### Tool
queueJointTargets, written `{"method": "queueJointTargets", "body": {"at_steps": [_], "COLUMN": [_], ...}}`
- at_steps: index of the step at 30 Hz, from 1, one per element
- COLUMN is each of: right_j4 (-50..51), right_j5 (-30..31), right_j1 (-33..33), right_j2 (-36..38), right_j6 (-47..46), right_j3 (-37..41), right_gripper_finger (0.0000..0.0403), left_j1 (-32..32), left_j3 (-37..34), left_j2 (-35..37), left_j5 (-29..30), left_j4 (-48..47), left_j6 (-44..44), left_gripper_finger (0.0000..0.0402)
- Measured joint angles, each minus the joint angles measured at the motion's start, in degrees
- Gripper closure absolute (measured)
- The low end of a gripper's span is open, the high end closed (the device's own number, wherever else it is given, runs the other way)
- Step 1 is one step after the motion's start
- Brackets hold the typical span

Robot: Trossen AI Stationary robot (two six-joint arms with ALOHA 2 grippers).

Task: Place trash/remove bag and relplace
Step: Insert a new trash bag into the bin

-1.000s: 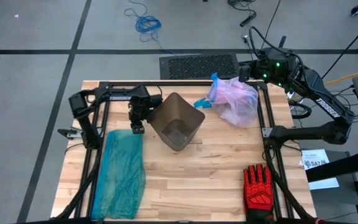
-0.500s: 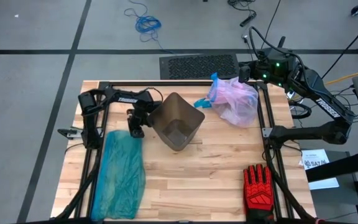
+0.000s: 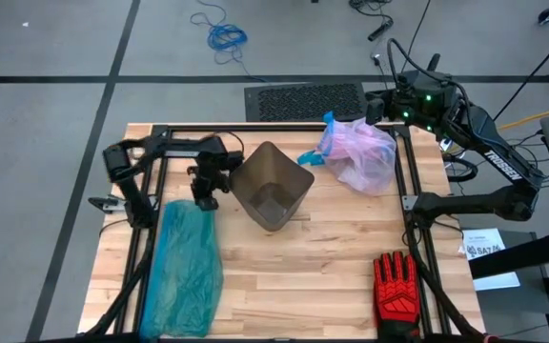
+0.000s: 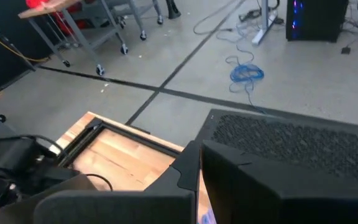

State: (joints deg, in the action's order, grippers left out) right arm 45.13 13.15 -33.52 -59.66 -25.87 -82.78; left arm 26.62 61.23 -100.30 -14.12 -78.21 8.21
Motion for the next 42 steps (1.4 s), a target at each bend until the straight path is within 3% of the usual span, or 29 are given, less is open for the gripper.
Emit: {"method": "queueJointTargets", "body": {"at_steps": [10, 22, 34, 38, 42], "right_j4": [-6.59, -23.53, -43.18, -44.83, -43.09], "right_j5": [-1.56, -17.91, -19.26, -18.88, -18.69], "right_j1": [0.0, 5.54, 20.65, 24.1, 26.54], "right_j2": [-0.02, -1.93, -14.81, -22.14, -30.67], "right_j6": [3.04, 5.6, 8.69, 9.16, 10.83], "right_j3": [0.0, 0.0, -0.41, -5.54, -14.74], "right_gripper_finger": [0.0394, 0.0394, 0.0386, 0.0346, 0.027], "left_j1": [1.65, 1.8, 1.81, 1.8, 1.8], "left_j3": [9.24, 27.89, 46.45, 48.47, 48.59], "left_j2": [20.42, 40.24, 43.7, 43.64, 43.34], "left_j5": [0.91, 3.43, 7.27, 7.25, 7.25], "left_j4": [-7.39, -9.93, -1.25, 2.03, 3.32], "left_j6": [-14.75, -33.8, -37.9, -37.88, -37.75], "left_gripper_finger": [0.0401, 0.0401, 0.0401, 0.0401, 0.0401]}}
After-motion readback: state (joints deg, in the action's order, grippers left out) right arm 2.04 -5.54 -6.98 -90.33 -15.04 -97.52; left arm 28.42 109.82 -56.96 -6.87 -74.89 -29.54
